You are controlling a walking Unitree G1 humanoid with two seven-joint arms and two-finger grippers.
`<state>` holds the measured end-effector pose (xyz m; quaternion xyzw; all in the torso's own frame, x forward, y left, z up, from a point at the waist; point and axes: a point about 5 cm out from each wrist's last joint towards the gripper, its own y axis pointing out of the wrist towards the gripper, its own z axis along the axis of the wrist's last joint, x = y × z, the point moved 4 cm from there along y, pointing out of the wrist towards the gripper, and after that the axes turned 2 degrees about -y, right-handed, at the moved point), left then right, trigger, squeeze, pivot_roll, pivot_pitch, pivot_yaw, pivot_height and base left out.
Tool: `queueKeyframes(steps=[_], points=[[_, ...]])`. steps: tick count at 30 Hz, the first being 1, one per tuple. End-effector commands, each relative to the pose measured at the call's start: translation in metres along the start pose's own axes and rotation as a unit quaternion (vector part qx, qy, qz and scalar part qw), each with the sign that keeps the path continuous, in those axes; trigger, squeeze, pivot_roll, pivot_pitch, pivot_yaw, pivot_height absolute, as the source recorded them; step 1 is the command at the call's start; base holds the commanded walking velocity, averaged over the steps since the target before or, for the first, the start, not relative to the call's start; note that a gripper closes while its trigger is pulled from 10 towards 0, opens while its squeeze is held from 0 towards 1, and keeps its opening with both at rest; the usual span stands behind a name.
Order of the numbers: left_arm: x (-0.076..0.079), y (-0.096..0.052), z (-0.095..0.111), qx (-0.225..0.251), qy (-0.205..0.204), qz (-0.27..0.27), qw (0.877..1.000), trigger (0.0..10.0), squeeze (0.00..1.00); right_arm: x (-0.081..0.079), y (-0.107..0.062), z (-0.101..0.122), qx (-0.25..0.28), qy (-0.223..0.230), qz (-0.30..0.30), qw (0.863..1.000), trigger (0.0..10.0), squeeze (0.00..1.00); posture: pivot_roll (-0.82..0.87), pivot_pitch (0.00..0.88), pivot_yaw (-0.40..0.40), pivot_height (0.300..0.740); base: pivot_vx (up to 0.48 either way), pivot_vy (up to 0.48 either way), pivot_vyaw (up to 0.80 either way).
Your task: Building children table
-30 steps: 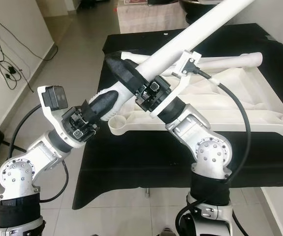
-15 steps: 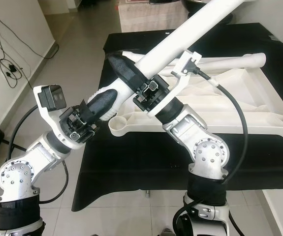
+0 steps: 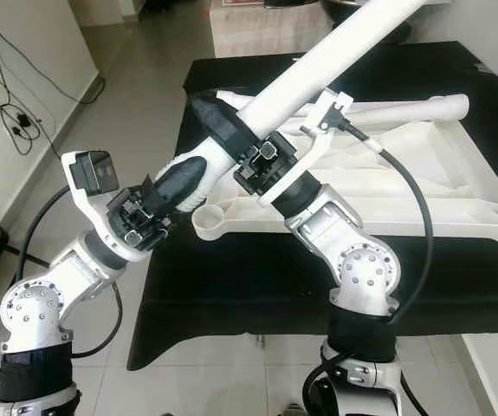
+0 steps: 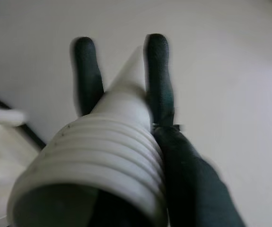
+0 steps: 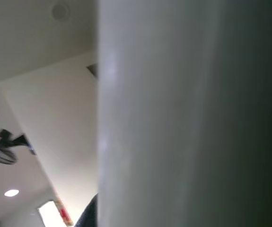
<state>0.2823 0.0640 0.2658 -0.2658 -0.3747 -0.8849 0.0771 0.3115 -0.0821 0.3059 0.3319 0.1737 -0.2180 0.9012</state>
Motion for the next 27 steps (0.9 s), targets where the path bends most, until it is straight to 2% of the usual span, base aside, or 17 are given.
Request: queueKeyframes(steps=[1, 5, 7, 10, 12, 13, 14, 15, 16, 18, 19, 21, 23, 25, 26, 27], points=[[-0.002, 0.001, -0.002, -0.015, -0.008, 0.008, 1.000, 10.0, 1.00, -0.002, 0.007, -0.001, -0.006, -0.017, -0.001, 1.000, 0.0, 0.00, -0.16, 0.087, 0.063, 0.740, 0.000, 0.000, 0.00], [-0.001, -0.001, 0.001, -0.012, -0.012, 0.004, 1.000, 10.0, 1.00, 0.004, 0.007, 0.003, 0.001, -0.025, -0.019, 0.999, 0.0, 0.00, -0.16, 0.086, 0.066, 0.740, 0.000, 0.000, 0.00], [0.002, -0.004, 0.002, -0.016, -0.011, -0.002, 1.000, 10.0, 1.00, 0.015, 0.005, 0.009, 0.012, -0.039, -0.048, 0.998, 0.0, 0.00, -0.15, 0.081, 0.069, 0.740, 0.000, 0.000, 0.00], [0.002, -0.004, 0.002, -0.016, -0.011, -0.002, 1.000, 10.0, 1.00, 0.015, 0.005, 0.009, 0.012, -0.039, -0.048, 0.998, 0.0, 0.00, -0.15, 0.081, 0.069, 0.740, 0.000, 0.000, 0.00], [0.004, -0.008, 0.003, -0.019, -0.009, -0.001, 1.000, 10.0, 1.00, 0.021, 0.004, 0.015, 0.023, -0.043, -0.066, 0.997, 0.0, 0.00, -0.15, 0.081, 0.068, 0.740, 0.000, 0.000, 0.00], [0.006, -0.017, 0.003, -0.024, -0.007, 0.004, 1.000, 10.0, 1.00, 0.027, 0.002, 0.025, 0.038, -0.049, -0.081, 0.995, 0.0, 0.00, -0.14, 0.081, 0.067, 0.740, 0.000, 0.000, 0.00], [0.006, -0.017, 0.003, -0.024, -0.007, 0.004, 1.000, 10.0, 1.00, 0.027, 0.002, 0.025, 0.038, -0.049, -0.081, 0.995, 0.0, 0.00, -0.14, 0.081, 0.067, 0.740, 0.000, 0.000, 0.00], [0.007, -0.026, 0.002, -0.031, -0.004, 0.011, 0.999, 10.0, 1.00, 0.031, 0.000, 0.033, 0.049, -0.055, -0.091, 0.993, 0.0, 0.00, -0.14, 0.081, 0.067, 0.740, 0.000, 0.000, 0.00], [0.007, -0.026, 0.002, -0.031, -0.004, 0.011, 0.999, 10.0, 1.00, 0.031, 0.000, 0.033, 0.049, -0.055, -0.091, 0.993, 0.0, 0.00, -0.14, 0.081, 0.067, 0.740, 0.000, 0.000, 0.00], [0.009, -0.039, -0.001, -0.042, -0.001, 0.027, 0.999, 10.0, 1.00, 0.035, -0.003, 0.044, 0.064, -0.064, -0.100, 0.991, 0.0, 0.00, -0.14, 0.079, 0.068, 0.740, 0.000, 0.000, 0.00], [0.009, -0.039, -0.001, -0.042, -0.001, 0.027, 0.999, 10.0, 1.00, 0.035, -0.003, 0.044, 0.064, -0.064, -0.100, 0.991, 0.0, 0.00, -0.14, 0.079, 0.068, 0.740, 0.000, 0.000, 0.00], [0.008, -0.049, -0.002, -0.048, 0.001, 0.044, 0.998, 10.0, 1.00, 0.037, -0.005, 0.053, 0.076, -0.073, -0.106, 0.989, 0.0, 0.00, -0.14, 0.079, 0.068, 0.740, 0.000, 0.000, 0.00], [0.008, -0.049, -0.002, -0.048, 0.001, 0.044, 0.998, 10.0, 1.00, 0.037, -0.005, 0.053, 0.076, -0.073, -0.106, 0.989, 0.0, 0.00, -0.14, 0.079, 0.068, 0.740, 0.000, 0.000, 0.00], [0.008, -0.062, -0.002, -0.052, 0.005, 0.069, 0.996, 10.0, 1.00, 0.049, -0.010, 0.068, 0.104, -0.084, -0.139, 0.981, 0.0, 0.00, -0.13, 0.074, 0.068, 0.740, 0.000, 0.000, 0.00], [0.006, -0.068, -0.002, -0.054, 0.012, 0.089, 0.994, 10.0, 1.00, 0.054, -0.013, 0.072, 0.110, -0.091, -0.158, 0.977, 4.2, 0.00, -0.13, 0.074, 0.068, 0.740, 0.000, 0.000, 0.00], [0.006, -0.068, -0.002, -0.054, 0.012, 0.089, 0.994, 10.0, 1.00, 0.054, -0.013, 0.072, 0.110, -0.091, -0.158, 0.977, 4.2, 0.00, -0.13, 0.074, 0.068, 0.740, 0.000, 0.000, 0.00]])
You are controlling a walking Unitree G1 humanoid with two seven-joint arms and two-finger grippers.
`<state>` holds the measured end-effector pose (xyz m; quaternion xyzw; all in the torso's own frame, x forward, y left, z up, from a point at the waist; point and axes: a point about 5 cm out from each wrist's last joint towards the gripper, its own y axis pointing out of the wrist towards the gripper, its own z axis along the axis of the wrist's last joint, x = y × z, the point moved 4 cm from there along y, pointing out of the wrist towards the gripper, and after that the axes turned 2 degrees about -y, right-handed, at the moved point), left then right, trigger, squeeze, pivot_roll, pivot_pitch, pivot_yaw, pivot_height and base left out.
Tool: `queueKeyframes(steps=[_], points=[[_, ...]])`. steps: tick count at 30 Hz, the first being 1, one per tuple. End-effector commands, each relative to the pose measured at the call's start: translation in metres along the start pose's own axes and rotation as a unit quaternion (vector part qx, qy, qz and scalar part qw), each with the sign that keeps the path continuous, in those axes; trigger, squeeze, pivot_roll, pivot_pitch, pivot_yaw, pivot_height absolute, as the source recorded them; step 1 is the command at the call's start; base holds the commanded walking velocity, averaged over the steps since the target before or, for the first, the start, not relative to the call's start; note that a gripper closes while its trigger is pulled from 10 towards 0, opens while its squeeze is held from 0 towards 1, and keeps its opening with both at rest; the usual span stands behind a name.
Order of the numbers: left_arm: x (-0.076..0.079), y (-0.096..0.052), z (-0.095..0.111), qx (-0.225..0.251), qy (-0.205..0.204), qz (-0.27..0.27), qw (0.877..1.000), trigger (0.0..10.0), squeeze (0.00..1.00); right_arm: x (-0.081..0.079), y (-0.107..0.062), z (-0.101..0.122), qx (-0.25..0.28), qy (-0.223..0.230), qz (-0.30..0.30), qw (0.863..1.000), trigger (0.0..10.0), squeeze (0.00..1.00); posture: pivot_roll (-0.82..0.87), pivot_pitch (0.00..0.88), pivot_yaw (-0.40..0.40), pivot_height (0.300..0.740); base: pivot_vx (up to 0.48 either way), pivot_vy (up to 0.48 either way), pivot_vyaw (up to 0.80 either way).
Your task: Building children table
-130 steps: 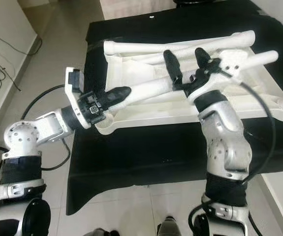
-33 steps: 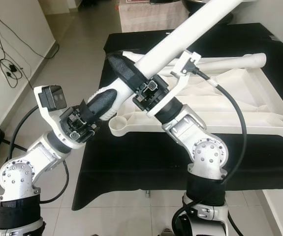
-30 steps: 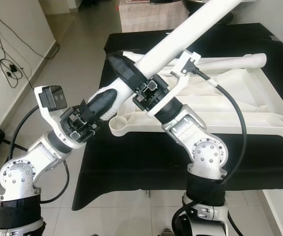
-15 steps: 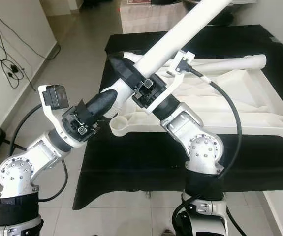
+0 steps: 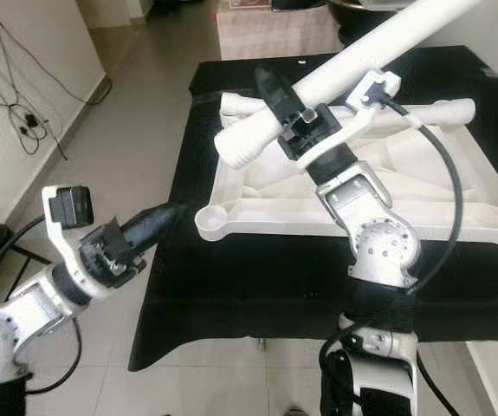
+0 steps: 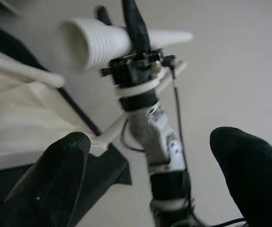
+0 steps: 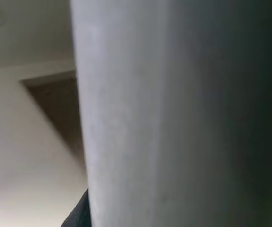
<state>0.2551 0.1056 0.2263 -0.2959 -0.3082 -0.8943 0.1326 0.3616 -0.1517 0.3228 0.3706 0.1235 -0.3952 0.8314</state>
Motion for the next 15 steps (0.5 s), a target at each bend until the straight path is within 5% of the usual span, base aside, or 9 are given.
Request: queueKeyframes(steps=[1, 4, 5, 6, 8, 9, 11, 13, 15], points=[[-0.009, -0.009, 0.002, -0.004, 0.028, 0.055, 0.998, 10.0, 1.00, 0.004, 0.001, 0.003, 0.008, -0.018, -0.014, 1.000, 10.0, 0.00, -0.12, 0.073, 0.066, 0.740, 0.000, 0.000, 0.00], [-0.015, -0.012, 0.003, -0.004, 0.040, 0.084, 0.996, 10.0, 1.00, 0.006, 0.001, 0.001, 0.004, -0.025, -0.016, 1.000, 10.0, 0.00, -0.12, 0.073, 0.066, 0.740, 0.000, 0.000, 0.00], [-0.027, -0.013, 0.002, -0.004, 0.062, 0.133, 0.989, 10.0, 0.44, 0.004, 0.000, -0.008, -0.015, -0.050, -0.011, 0.999, 10.0, 0.00, -0.12, 0.073, 0.063, 0.740, 0.000, 0.000, 0.00], [-0.039, -0.015, 0.002, -0.001, 0.091, 0.188, 0.978, 10.0, 0.00, 0.002, -0.001, -0.023, -0.049, -0.098, -0.005, 0.994, 10.0, 0.00, -0.12, 0.074, 0.063, 0.740, 0.000, 0.000, 0.00], [-0.057, -0.019, 0.000, 0.000, 0.143, 0.289, 0.947, 10.0, 0.00, -0.004, -0.008, -0.054, -0.099, -0.163, 0.015, 0.981, 10.0, 0.00, -0.13, 0.076, 0.062, 0.740, 0.000, 0.000, 0.00], [-0.057, -0.019, 0.000, 0.000, 0.143, 0.289, 0.947, 10.0, 0.00, -0.004, -0.008, -0.054, -0.099, -0.163, 0.015, 0.981, 10.0, 0.00, -0.13, 0.076, 0.062, 0.740, 0.000, 0.000, 0.00], [-0.062, -0.022, -0.007, -0.015, 0.205, 0.350, 0.914, 10.0, 0.00, -0.003, -0.015, -0.073, -0.122, -0.182, 0.016, 0.975, 10.0, 0.00, -0.12, 0.079, 0.061, 0.740, 0.000, 0.000, 0.00], [-0.062, -0.022, -0.009, -0.021, 0.225, 0.362, 0.904, 10.0, 0.00, -0.002, -0.016, -0.077, -0.126, -0.183, 0.014, 0.975, 10.0, 0.00, -0.12, 0.079, 0.061, 0.740, 0.000, 0.000, 0.00], [-0.066, -0.027, -0.016, -0.061, 0.308, 0.399, 0.862, 10.0, 0.00, 0.000, -0.018, -0.087, -0.142, -0.190, 0.008, 0.971, 10.0, 0.00, -0.12, 0.079, 0.061, 0.740, 0.000, 0.000, 0.00]])
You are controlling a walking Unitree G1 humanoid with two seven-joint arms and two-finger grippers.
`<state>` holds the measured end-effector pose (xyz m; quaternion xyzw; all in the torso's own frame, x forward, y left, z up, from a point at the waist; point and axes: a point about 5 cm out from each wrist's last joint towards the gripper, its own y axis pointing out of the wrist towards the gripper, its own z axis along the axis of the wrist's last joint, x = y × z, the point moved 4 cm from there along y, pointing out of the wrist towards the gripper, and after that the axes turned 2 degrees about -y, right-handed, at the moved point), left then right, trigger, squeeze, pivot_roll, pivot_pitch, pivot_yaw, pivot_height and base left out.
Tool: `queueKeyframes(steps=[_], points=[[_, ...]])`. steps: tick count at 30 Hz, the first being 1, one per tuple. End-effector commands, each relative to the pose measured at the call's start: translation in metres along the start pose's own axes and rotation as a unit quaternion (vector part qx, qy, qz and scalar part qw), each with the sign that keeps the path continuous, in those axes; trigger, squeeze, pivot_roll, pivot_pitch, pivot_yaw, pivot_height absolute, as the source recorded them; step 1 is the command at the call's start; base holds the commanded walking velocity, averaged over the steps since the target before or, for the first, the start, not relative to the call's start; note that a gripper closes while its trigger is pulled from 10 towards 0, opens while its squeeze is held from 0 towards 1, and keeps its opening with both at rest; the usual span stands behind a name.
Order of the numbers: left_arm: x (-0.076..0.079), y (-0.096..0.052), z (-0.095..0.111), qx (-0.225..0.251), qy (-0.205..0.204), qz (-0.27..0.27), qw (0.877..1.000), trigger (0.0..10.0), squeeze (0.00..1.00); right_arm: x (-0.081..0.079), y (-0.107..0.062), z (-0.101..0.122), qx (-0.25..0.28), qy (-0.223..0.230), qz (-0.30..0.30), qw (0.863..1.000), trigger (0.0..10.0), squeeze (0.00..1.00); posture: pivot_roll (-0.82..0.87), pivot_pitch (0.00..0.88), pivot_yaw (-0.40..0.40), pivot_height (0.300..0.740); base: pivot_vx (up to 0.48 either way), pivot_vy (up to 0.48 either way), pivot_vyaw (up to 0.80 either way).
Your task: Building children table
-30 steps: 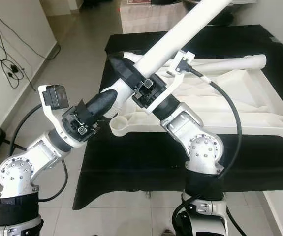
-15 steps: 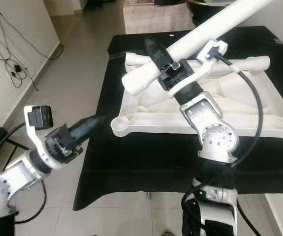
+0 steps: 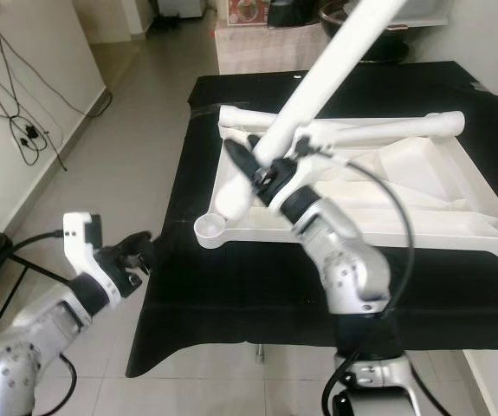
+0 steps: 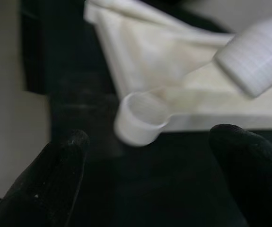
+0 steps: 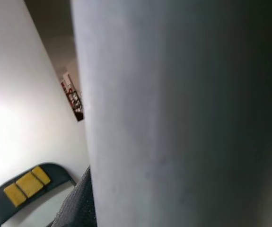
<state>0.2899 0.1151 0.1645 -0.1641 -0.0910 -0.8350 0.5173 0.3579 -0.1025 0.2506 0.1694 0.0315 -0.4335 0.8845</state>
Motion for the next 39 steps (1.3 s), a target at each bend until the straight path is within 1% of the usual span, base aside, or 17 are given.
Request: queueKeyframes(steps=[1, 2, 4, 5, 7, 9, 12, 13, 14, 16, 18, 20, 22, 23, 28, 36, 39], points=[[-0.004, -0.005, -0.002, 0.000, 0.109, 0.045, 0.993, 10.0, 0.00, -0.005, 0.003, -0.003, 0.000, -0.017, 0.002, 1.000, 10.0, 0.00, -0.11, 0.086, 0.059, 0.740, 0.000, 0.000, 0.00], [-0.004, -0.007, 0.001, 0.013, 0.129, 0.063, 0.990, 10.0, 0.00, -0.004, 0.003, -0.008, -0.006, -0.021, -0.005, 1.000, 10.0, 0.00, -0.11, 0.089, 0.059, 0.740, 0.000, 0.000, 0.00], [-0.005, -0.008, 0.004, 0.023, 0.134, 0.075, 0.988, 10.0, 0.00, -0.004, 0.003, -0.010, -0.009, -0.024, -0.009, 1.000, 10.0, 0.00, -0.10, 0.089, 0.059, 0.740, 0.000, 0.000, 0.00], [-0.012, -0.013, 0.009, 0.042, 0.137, 0.120, 0.982, 10.0, 0.00, 0.003, 0.002, -0.021, -0.021, -0.048, -0.035, 0.998, 10.0, 0.00, -0.10, 0.090, 0.060, 0.740, 0.000, 0.000, 0.00], [-0.018, -0.018, 0.010, 0.045, 0.148, 0.152, 0.976, 10.0, 0.00, 0.009, -0.001, -0.033, -0.034, -0.069, -0.057, 0.995, 10.0, 0.00, -0.10, 0.090, 0.060, 0.740, 0.000, 0.000, 0.00], [-0.020, -0.020, 0.008, 0.049, 0.154, 0.166, 0.973, 10.0, 0.00, 0.010, -0.003, -0.039, -0.038, -0.083, -0.064, 0.994, 10.0, 0.00, -0.10, 0.096, 0.062, 0.740, 0.000, 0.000, 0.00], [-0.020, -0.025, 0.007, 0.051, 0.163, 0.181, 0.969, 10.0, 0.00, 0.011, -0.009, -0.054, -0.052, -0.088, -0.071, 0.992, 10.0, 0.00, -0.09, 0.098, 0.064, 0.740, 0.000, 0.000, 0.00], [-0.015, -0.030, 0.002, 0.046, 0.184, 0.167, 0.968, 10.0, 0.00, 0.009, -0.013, -0.065, -0.067, -0.097, -0.072, 0.990, 10.0, 0.00, -0.09, 0.104, 0.066, 0.740, 0.000, 0.000, 0.00], [-0.015, -0.030, 0.002, 0.046, 0.184, 0.167, 0.968, 10.0, 0.00, 0.009, -0.013, -0.065, -0.067, -0.097, -0.072, 0.990, 10.0, 0.00, -0.09, 0.104, 0.066, 0.740, 0.000, 0.000, 0.00], [-0.005, -0.038, -0.007, 0.043, 0.210, 0.136, 0.967, 10.0, 0.00, 0.007, -0.015, -0.074, -0.077, -0.112, -0.072, 0.988, 10.0, 0.00, -0.09, 0.110, 0.068, 0.740, 0.000, 0.000, 0.00], [-0.005, -0.038, -0.008, 0.048, 0.204, 0.135, 0.968, 10.0, 0.00, 0.007, -0.014, -0.073, -0.075, -0.111, -0.070, 0.988, 10.0, 0.00, -0.09, 0.110, 0.068, 0.740, 0.000, 0.000, 0.00], [-0.005, -0.034, -0.008, 0.058, 0.187, 0.125, 0.973, 10.0, 0.00, 0.005, -0.012, -0.074, -0.076, -0.107, -0.063, 0.989, 10.0, 0.00, -0.08, 0.111, 0.061, 0.740, 0.000, 0.000, 0.36], [-0.005, -0.034, -0.008, 0.058, 0.187, 0.125, 0.973, 10.0, 0.00, 0.005, -0.012, -0.074, -0.076, -0.107, -0.063, 0.989, 10.0, 0.00, -0.08, 0.111, 0.061, 0.740, 0.000, 0.000, 0.73], [-0.006, -0.029, -0.006, 0.066, 0.177, 0.120, 0.975, 10.0, 0.00, 0.003, -0.011, -0.076, -0.074, -0.106, -0.053, 0.990, 10.0, 0.00, -0.08, 0.111, 0.061, 0.740, 0.000, 0.000, 0.80], [-0.005, -0.026, -0.007, 0.065, 0.182, 0.119, 0.974, 10.0, 0.00, 0.004, -0.010, -0.078, -0.069, -0.095, -0.052, 0.992, 10.0, 0.00, -0.08, 0.113, 0.058, 0.740, 0.000, 0.000, 0.80], [-0.001, -0.022, -0.011, 0.060, 0.177, 0.096, 0.978, 10.0, 0.00, 0.006, -0.010, -0.078, -0.063, -0.083, -0.056, 0.993, 10.0, 0.00, -0.08, 0.115, 0.061, 0.740, 0.000, 0.000, 0.80], [-0.001, -0.018, -0.011, 0.059, 0.174, 0.088, 0.979, 10.0, 0.00, 0.007, -0.009, -0.077, -0.062, -0.077, -0.059, 0.993, 10.0, 0.00, -0.09, 0.116, 0.061, 0.740, 0.000, 0.000, 0.00]])
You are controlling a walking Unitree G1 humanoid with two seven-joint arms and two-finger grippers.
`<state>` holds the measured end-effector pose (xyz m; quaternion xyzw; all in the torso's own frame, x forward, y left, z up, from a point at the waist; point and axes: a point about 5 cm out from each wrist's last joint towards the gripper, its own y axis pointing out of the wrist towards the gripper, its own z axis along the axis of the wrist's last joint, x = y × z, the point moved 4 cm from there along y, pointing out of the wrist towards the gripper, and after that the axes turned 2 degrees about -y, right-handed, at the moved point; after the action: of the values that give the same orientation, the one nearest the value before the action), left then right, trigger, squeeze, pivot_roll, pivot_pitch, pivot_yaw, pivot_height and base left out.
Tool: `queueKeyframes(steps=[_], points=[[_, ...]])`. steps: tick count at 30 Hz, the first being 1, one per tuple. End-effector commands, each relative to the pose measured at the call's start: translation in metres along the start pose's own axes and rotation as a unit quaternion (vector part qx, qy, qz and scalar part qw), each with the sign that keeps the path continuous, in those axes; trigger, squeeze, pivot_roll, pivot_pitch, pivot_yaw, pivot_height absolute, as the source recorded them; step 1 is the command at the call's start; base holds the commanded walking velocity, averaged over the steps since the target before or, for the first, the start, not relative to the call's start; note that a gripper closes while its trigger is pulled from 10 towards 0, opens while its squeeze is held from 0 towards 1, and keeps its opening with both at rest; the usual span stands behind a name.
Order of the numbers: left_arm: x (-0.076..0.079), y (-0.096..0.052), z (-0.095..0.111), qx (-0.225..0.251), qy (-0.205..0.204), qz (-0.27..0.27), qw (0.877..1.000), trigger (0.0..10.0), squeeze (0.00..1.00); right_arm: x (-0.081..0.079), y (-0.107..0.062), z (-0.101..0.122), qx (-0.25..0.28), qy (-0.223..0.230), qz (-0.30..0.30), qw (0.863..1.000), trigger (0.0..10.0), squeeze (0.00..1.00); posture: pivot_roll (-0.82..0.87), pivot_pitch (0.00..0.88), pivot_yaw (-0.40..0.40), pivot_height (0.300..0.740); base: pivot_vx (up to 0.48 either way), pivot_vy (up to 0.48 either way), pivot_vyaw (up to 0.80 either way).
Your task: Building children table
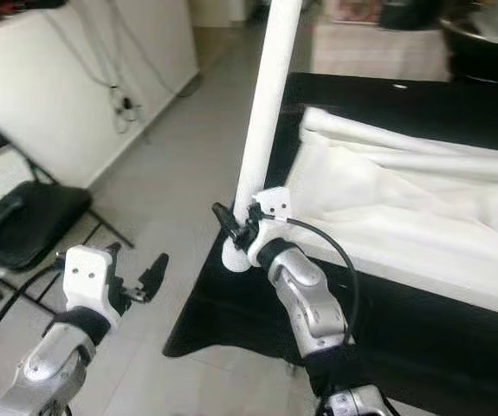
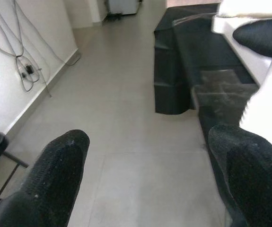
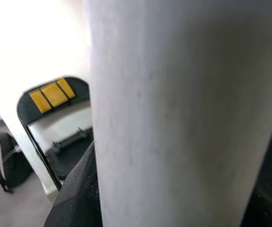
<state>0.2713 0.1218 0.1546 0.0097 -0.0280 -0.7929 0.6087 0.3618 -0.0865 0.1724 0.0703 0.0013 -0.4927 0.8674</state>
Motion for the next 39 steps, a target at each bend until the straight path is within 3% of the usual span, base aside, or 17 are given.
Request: queueKeyframes(steps=[1, 9, 16, 19, 21, 22, 24, 25, 27, 28, 30, 34, 35, 37, 39], points=[[0.001, 0.001, -0.001, 0.003, -0.006, -0.004, 1.000, 10.0, 0.00, 0.002, 0.000, 0.001, 0.007, 0.002, -0.002, 1.000, 10.0, 0.00, -0.09, 0.116, 0.061, 0.740, 0.000, 0.000, 0.00], [-0.002, 0.003, 0.000, 0.004, -0.016, 0.002, 1.000, 10.0, 0.00, 0.000, 0.001, 0.007, 0.019, -0.012, 0.000, 1.000, 10.0, 0.00, -0.09, 0.117, 0.059, 0.740, 0.000, 0.000, 0.00], [0.001, 0.001, 0.000, 0.004, -0.027, -0.017, 0.999, 10.0, 0.00, -0.005, 0.014, 0.049, 0.080, -0.049, 0.030, 0.995, 10.0, 0.00, -0.08, 0.123, 0.059, 0.740, 0.000, 0.000, 0.00], [0.005, -0.003, 0.000, -0.007, -0.025, -0.033, 0.999, 10.0, 0.00, -0.024, 0.021, 0.066, 0.093, -0.102, 0.125, 0.982, 10.0, 0.00, -0.05, 0.137, 0.060, 0.740, 0.000, 0.000, 0.00], [0.008, -0.010, 0.000, -0.013, -0.018, -0.042, 0.999, 10.0, 0.00, -0.041, 0.021, 0.068, 0.082, -0.123, 0.211, 0.966, 10.0, 0.00, -0.03, 0.150, 0.058, 0.740, 0.000, 0.000, 0.00], [0.008, -0.010, 0.000, -0.013, -0.018, -0.042, 0.999, 10.0, 0.00, -0.041, 0.021, 0.068, 0.082, -0.123, 0.211, 0.966, 10.0, 0.00, -0.03, 0.150, 0.058, 0.740, 0.000, 0.000, 0.00], [0.013, -0.020, 0.001, -0.024, -0.013, -0.050, 0.998, 10.0, 0.00, -0.056, 0.017, 0.068, 0.074, -0.142, 0.288, 0.944, 10.0, 0.00, -0.02, 0.176, 0.055, 0.740, 0.000, 0.000, 0.00], [0.013, -0.020, 0.001, -0.024, -0.013, -0.050, 0.998, 10.0, 0.00, -0.056, 0.017, 0.068, 0.074, -0.142, 0.288, 0.944, 10.0, 0.00, -0.02, 0.176, 0.055, 0.740, 0.000, 0.000, 0.00], [0.019, -0.030, 0.001, -0.033, -0.016, -0.056, 0.998, 10.0, 0.00, -0.062, 0.016, 0.069, 0.072, -0.155, 0.330, 0.928, 10.0, 0.00, 0.00, 0.201, 0.048, 0.740, 0.000, 0.000, 0.00], [0.019, -0.030, 0.001, -0.033, -0.016, -0.056, 0.998, 10.0, 0.00, -0.062, 0.016, 0.069, 0.072, -0.155, 0.330, 0.928, 10.0, 0.00, 0.00, 0.201, 0.048, 0.740, 0.000, 0.000, 0.00], [0.026, -0.039, 0.002, -0.039, -0.016, -0.070, 0.997, 10.0, 0.00, -0.064, 0.017, 0.072, 0.064, -0.148, 0.369, 0.915, 10.0, 0.00, 0.01, 0.217, 0.043, 0.740, 0.000, 0.000, 0.00], [0.034, -0.045, 0.004, -0.036, -0.003, -0.095, 0.995, 10.0, 0.00, -0.060, 0.021, 0.076, 0.061, -0.143, 0.379, 0.912, 10.0, 0.00, 0.02, 0.234, 0.038, 0.740, 0.000, 0.000, 0.00], [0.047, -0.051, 0.007, -0.035, 0.007, -0.144, 0.989, 10.0, 0.00, -0.048, 0.024, 0.085, 0.060, -0.127, 0.384, 0.913, 10.0, 0.00, 0.04, 0.283, 0.043, 0.740, 0.000, 0.000, 0.00], [0.064, -0.061, 0.010, -0.038, 0.014, -0.212, 0.976, 10.0, 0.00, -0.033, 0.027, 0.099, 0.064, -0.106, 0.395, 0.910, 10.0, 0.00, 0.04, 0.300, 0.047, 0.740, 0.000, 0.000, 0.00], [0.069, -0.064, 0.010, -0.040, 0.015, -0.231, 0.972, 10.0, 0.00, -0.028, 0.027, 0.104, 0.066, -0.102, 0.398, 0.909, 10.0, 0.00, 0.04, 0.300, 0.047, 0.740, 0.000, 0.000, 0.00]])
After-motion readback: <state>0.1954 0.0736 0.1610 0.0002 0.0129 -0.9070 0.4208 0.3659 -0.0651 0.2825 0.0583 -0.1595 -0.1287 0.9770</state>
